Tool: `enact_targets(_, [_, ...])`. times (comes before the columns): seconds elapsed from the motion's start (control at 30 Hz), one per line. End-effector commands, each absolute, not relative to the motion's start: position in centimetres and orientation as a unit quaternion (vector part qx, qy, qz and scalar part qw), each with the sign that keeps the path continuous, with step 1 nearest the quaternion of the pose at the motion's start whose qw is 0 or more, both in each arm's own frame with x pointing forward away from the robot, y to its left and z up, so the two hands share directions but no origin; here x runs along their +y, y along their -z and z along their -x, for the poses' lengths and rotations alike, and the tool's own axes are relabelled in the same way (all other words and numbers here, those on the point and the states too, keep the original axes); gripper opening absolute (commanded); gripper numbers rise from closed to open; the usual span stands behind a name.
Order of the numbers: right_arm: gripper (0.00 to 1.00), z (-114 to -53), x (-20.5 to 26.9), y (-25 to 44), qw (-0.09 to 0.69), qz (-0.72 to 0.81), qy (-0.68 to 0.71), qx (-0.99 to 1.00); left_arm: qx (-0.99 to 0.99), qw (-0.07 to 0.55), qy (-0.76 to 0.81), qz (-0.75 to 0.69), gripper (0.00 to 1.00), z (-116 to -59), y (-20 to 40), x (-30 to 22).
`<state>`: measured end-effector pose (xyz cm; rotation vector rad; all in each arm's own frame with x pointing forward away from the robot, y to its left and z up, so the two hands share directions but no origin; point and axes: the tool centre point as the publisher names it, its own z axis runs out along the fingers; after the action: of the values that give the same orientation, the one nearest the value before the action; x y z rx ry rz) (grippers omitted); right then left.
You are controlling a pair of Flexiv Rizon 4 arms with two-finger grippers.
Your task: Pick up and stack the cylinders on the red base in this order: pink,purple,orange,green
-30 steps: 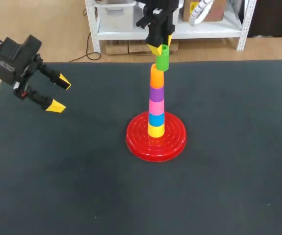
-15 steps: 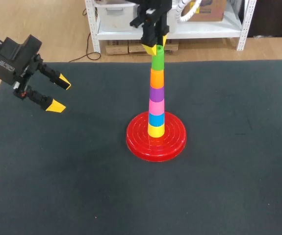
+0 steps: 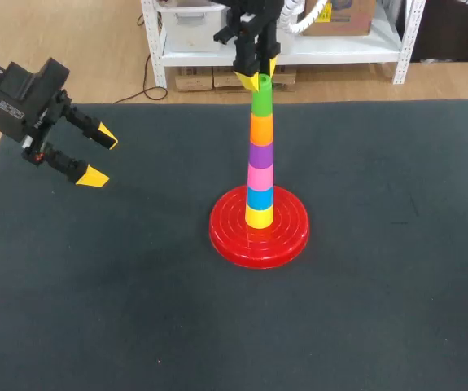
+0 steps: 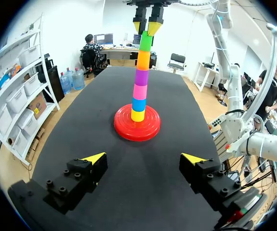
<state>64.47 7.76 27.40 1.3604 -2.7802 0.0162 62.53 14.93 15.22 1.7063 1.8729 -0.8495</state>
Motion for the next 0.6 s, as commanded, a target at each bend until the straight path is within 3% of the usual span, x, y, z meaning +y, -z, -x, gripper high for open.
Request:
enact_targets(0.03, [0.00,-64.7,7.8,-27.1,0.033,-0.437,0.004,-0.899,0.681,0.234,0.309,-0.621,1.00,-62.5,-15.1,14.9])
enact_targets(0.47, [0.00,-64.2,7.7,-25.5,0.055,-0.432,0.012,-0.900,0.681,0.234,0.309,-0.621,1.00,-62.5,-15.1,14.9])
enact_targets(0.5, [0.07,-64.3,7.7,-26.1,0.052,-0.430,0.009,-0.901,0.681,0.234,0.309,-0.621,1.00,-62.5,-15.1,14.9])
enact_targets(0.53, [0.41,-64.4,7.7,-26.7,0.049,-0.425,0.005,-0.904,0.681,0.234,0.309,-0.621,1.00,-62.5,-15.1,14.9])
enact_targets(0.57, [0.96,-64.5,7.7,-27.3,0.042,-0.423,0.006,-0.905,0.681,0.234,0.309,-0.621,1.00,-62.5,-15.1,14.9])
enact_targets(0.6, [1.00,-64.5,7.6,-27.9,0.036,-0.423,0.010,-0.905,0.681,0.234,0.309,-0.621,1.00,-62.5,-15.1,14.9])
